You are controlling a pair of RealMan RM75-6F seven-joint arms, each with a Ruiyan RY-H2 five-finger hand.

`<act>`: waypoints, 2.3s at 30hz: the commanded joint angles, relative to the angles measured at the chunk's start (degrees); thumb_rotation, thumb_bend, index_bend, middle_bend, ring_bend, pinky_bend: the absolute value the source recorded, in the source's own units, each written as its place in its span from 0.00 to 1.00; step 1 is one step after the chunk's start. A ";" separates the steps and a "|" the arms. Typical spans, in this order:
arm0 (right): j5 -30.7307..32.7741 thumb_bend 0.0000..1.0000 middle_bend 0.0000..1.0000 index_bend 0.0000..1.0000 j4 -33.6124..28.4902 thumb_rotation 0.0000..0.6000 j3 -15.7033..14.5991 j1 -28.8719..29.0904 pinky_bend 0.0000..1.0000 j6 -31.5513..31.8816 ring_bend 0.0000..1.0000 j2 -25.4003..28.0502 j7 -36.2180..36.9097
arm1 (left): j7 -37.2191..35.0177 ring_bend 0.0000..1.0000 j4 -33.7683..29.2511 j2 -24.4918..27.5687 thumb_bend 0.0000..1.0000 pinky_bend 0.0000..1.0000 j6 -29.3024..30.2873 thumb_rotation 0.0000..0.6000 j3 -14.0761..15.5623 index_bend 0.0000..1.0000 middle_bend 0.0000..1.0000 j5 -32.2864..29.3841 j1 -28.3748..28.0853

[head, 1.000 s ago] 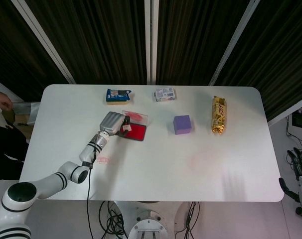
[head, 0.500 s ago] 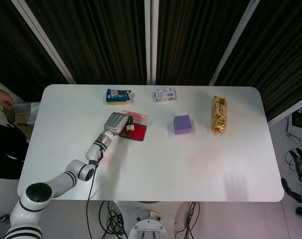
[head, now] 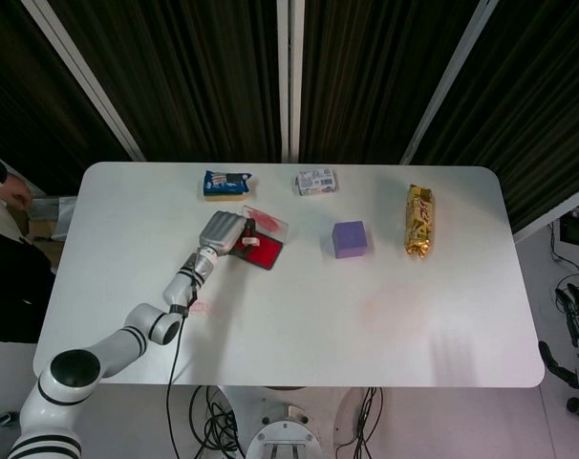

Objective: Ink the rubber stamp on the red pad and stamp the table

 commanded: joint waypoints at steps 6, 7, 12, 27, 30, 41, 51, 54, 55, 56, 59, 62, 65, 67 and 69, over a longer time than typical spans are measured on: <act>-0.09 0.26 0.00 0.00 0.39 1.00 0.15 0.38 0.00 -0.32 0.00 -0.38 0.41 | 2.82 1.00 -19.81 13.60 0.41 1.00 1.02 1.00 0.44 0.60 0.61 -1.54 4.18; -0.16 0.26 0.00 0.00 0.51 1.00 0.14 0.46 0.00 -0.41 0.00 -0.48 0.51 | 3.21 1.00 -24.39 16.71 0.41 1.00 1.03 1.00 1.23 0.60 0.61 -1.75 5.51; -0.20 0.26 0.00 0.00 1.11 1.00 -0.02 0.81 0.00 -1.14 0.00 -0.95 0.60 | 4.06 1.00 -39.56 27.22 0.41 1.00 3.50 1.00 5.29 0.61 0.63 -1.06 11.12; -1.31 0.26 0.00 0.00 -0.38 1.00 -0.81 0.79 0.00 -0.97 0.00 -1.11 -2.03 | -6.43 1.00 -38.34 29.43 0.40 1.00 17.46 1.00 16.74 0.61 0.62 13.54 22.51; -1.19 0.26 0.00 0.00 -0.54 1.00 -0.82 0.70 0.00 -0.91 0.00 -1.22 -2.26 | -8.69 1.00 -34.97 27.52 0.40 1.00 19.16 1.00 17.86 0.61 0.62 15.80 23.23; -0.79 0.26 0.00 0.00 -1.63 1.00 -0.64 0.73 0.00 -1.11 0.00 -0.68 -3.34 | -11.18 1.00 -27.29 23.45 0.40 1.00 17.83 1.00 19.31 0.60 0.62 17.09 23.37; -0.54 0.26 0.00 0.00 -1.50 1.00 -0.63 0.76 0.00 -1.37 0.00 -0.71 -3.49 | -10.77 1.00 -23.83 21.48 0.41 1.00 18.18 1.00 18.67 0.59 0.61 16.78 23.54; -0.66 0.26 0.00 0.00 -1.59 1.00 -0.65 0.79 0.00 -1.34 0.00 -0.74 -3.59 | -11.15 1.00 -23.65 21.39 0.40 1.00 17.96 1.00 18.69 0.58 0.60 16.92 23.33; -0.69 0.26 0.00 0.00 -1.60 1.00 -0.66 0.79 0.00 -1.31 0.00 -0.75 -3.62 | -11.23 1.00 -23.61 21.37 0.40 1.00 17.84 1.00 18.68 0.58 0.59 16.90 23.27; -0.67 0.26 0.00 0.00 -1.61 1.00 -0.66 0.78 0.00 -1.32 0.00 -0.75 -3.64 | -11.25 1.00 -23.58 21.36 0.40 1.00 17.71 1.00 18.67 0.57 0.59 16.86 23.21; -0.59 0.26 0.00 0.00 -1.62 1.00 -0.71 0.78 0.00 -1.45 0.00 -0.74 -3.67 | -11.25 1.00 -23.47 21.36 0.40 1.00 17.22 1.00 18.65 0.56 0.57 16.71 23.03; -0.46 0.26 0.00 0.00 -1.72 1.00 -0.75 0.75 0.00 -1.59 0.00 -0.59 -3.74 | -11.20 1.00 -23.32 21.39 0.40 1.00 17.07 1.00 18.63 0.56 0.56 16.71 22.91; -0.33 0.26 0.00 0.00 -1.73 1.00 -0.71 0.72 0.00 -1.61 0.00 -0.51 -3.73 | -11.06 1.00 -23.27 21.39 0.39 1.00 17.17 1.00 18.71 0.54 0.54 16.90 22.86; -0.27 0.26 0.00 0.00 -1.78 1.00 -0.72 0.73 0.00 -1.72 0.00 -0.47 -3.77 | -10.95 1.00 -23.27 21.43 0.38 1.00 17.08 1.00 18.82 0.52 0.52 17.05 22.77; -0.26 0.26 0.00 0.00 -1.88 1.00 -0.73 0.77 0.00 -1.82 0.00 -0.45 -3.88 | -10.99 1.00 -23.41 21.50 0.38 1.00 16.92 1.00 18.88 0.50 0.51 17.12 22.65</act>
